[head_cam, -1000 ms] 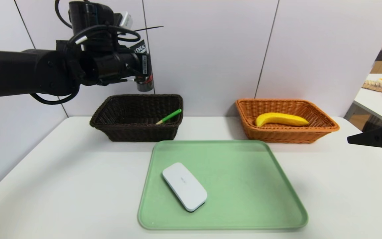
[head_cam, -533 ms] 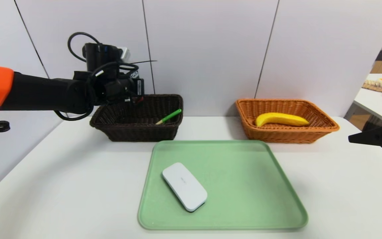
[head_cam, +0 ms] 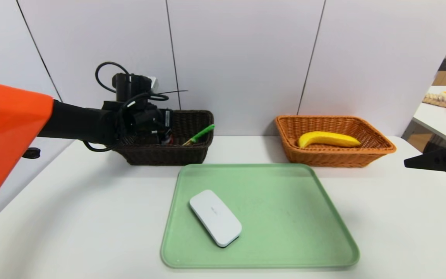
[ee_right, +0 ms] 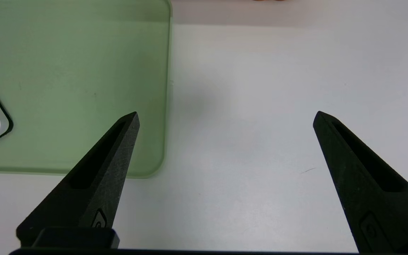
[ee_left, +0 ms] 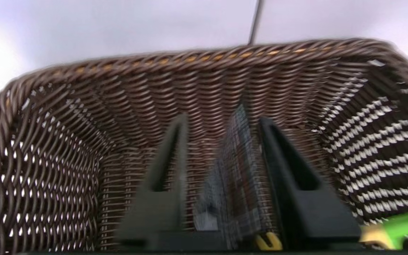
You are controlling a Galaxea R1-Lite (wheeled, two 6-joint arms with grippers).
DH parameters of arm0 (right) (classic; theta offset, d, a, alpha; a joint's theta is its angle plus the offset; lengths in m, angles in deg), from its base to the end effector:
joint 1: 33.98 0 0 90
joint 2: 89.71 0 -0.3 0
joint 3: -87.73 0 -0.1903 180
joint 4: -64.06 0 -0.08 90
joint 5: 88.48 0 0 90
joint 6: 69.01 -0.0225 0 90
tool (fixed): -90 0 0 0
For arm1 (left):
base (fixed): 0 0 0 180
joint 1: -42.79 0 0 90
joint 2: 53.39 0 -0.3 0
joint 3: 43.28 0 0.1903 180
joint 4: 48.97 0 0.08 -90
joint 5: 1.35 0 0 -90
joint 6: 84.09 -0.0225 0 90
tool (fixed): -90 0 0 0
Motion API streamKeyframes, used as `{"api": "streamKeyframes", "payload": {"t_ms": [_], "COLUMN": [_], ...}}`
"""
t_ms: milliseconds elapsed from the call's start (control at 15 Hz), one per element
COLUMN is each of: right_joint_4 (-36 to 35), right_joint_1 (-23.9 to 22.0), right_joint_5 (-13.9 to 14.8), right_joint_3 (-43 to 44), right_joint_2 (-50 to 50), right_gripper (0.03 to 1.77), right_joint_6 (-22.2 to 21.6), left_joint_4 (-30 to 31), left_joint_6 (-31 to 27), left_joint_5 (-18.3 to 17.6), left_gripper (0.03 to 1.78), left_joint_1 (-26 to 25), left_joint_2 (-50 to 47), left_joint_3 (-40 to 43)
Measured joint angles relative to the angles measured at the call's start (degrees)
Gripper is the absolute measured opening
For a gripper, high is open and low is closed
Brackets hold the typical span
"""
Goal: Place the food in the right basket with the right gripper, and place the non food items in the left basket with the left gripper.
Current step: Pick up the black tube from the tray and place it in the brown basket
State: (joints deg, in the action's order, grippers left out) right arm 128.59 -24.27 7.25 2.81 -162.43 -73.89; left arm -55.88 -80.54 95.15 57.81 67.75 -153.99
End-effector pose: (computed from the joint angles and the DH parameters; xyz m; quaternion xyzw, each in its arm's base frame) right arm 0.1608 0.0252 0.2901 -0.0086 0.3575 0.0172 0.9337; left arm 0.4256 -0.1116 0.1918 -0.0024 0.1503 -0.0688 0.9862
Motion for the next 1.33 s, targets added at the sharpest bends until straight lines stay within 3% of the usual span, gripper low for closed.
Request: {"api": "streamKeyframes", "payload": {"t_ms": [400, 800, 1067, 1333], "right_joint_4": [0.0, 0.0, 0.0, 0.0], "right_joint_1": [0.0, -0.3, -0.4, -0.4], "right_joint_5": [0.0, 0.0, 0.0, -0.1], "right_joint_3": [0.0, -0.1, -0.1, -1.2], "right_joint_2": [-0.5, -0.5, -0.3, 0.6], "right_gripper": [1.69, 1.69, 1.69, 1.69], "right_joint_6": [0.1, 0.0, 0.0, 0.0], "left_joint_4": [0.0, -1.5, -8.3, -24.5], "left_joint_6": [0.0, -1.8, -3.6, 0.7], "left_joint_5": [0.0, -0.1, -0.4, 1.6], "left_gripper": [1.29, 1.50, 1.59, 1.63], "left_joint_1": [-0.1, 1.0, 7.2, 15.9], "left_joint_2": [0.4, -3.9, -10.7, -17.0], "left_joint_3": [0.4, -3.9, -6.3, -6.3]}}
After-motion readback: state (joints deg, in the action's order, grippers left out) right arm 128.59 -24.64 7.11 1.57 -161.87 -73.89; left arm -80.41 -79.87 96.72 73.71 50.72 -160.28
